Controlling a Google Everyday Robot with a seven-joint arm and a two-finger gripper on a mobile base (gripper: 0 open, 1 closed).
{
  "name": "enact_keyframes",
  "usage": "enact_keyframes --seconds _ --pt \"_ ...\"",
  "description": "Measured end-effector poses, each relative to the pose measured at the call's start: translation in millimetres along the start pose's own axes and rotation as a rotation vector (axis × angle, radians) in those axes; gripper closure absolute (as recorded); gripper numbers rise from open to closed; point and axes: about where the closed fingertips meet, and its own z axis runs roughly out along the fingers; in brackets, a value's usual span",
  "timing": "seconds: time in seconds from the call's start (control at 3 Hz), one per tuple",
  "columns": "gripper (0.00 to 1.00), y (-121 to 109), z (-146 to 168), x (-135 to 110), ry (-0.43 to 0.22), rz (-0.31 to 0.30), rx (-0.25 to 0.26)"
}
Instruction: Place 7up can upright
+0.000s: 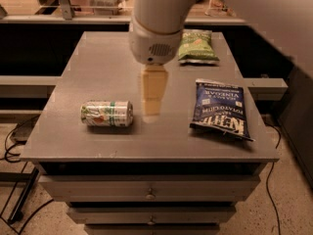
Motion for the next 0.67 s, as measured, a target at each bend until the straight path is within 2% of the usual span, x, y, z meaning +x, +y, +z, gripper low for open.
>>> enact_keyframes --seconds 0.33,0.67 --pt "0.00 -12.6 25.4 -33.0 0.003 -0.073 -0.034" --pt "0.00 -13.1 26.9 -34.4 0.007 -0.073 -0.037"
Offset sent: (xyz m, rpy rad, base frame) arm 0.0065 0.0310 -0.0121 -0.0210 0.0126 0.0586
